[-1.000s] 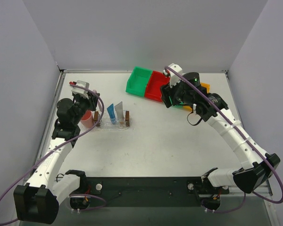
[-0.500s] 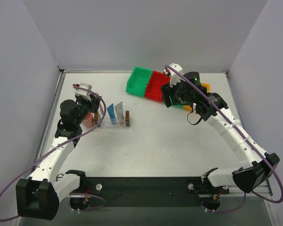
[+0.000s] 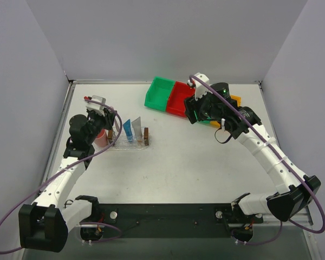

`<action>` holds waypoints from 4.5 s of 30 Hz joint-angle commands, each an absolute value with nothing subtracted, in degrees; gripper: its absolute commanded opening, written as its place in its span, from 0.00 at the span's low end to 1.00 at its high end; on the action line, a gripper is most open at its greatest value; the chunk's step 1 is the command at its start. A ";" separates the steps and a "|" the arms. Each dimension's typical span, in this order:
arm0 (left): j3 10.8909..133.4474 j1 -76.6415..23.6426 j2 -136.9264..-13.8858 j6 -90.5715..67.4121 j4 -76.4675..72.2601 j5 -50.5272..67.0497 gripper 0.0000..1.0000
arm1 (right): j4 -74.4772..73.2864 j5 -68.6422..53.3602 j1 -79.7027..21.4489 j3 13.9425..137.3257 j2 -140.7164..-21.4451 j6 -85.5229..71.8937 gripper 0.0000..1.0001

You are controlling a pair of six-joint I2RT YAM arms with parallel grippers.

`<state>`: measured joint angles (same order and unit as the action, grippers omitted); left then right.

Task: Prepare toiletry sets of a toothbrush and toothpaste on the tray

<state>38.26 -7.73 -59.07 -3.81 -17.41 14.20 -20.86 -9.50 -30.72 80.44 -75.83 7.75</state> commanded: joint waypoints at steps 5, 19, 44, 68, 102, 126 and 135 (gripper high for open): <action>38.67 -7.38 -59.85 -3.43 -21.80 15.21 0.00 | -20.13 -10.63 -30.15 80.68 -76.11 7.29 0.54; 37.71 -7.38 -59.76 -3.08 -21.45 15.73 0.00 | -20.39 -10.55 -29.71 80.60 -76.29 7.65 0.54; 35.77 -7.38 -63.46 -1.93 -25.40 16.79 0.00 | -20.39 -11.95 -28.83 80.24 -77.43 7.38 0.54; 34.10 -7.38 -66.01 -0.44 -26.63 16.44 0.00 | -19.42 -13.89 -27.95 79.10 -77.69 6.94 0.54; 33.84 -7.29 -69.08 -0.35 -28.30 16.52 0.00 | -19.25 -14.50 -27.33 78.84 -77.78 6.42 0.53; 34.19 -7.30 -69.87 1.23 -27.77 16.79 0.02 | -19.34 -14.59 -27.16 78.93 -77.96 6.24 0.53; 35.07 -7.38 -69.96 1.32 -26.37 16.52 0.23 | -19.34 -14.68 -27.07 79.01 -78.14 6.24 0.53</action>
<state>33.26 -7.73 -69.78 0.49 -25.17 15.90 -20.80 -13.98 -27.59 79.15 -77.69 6.90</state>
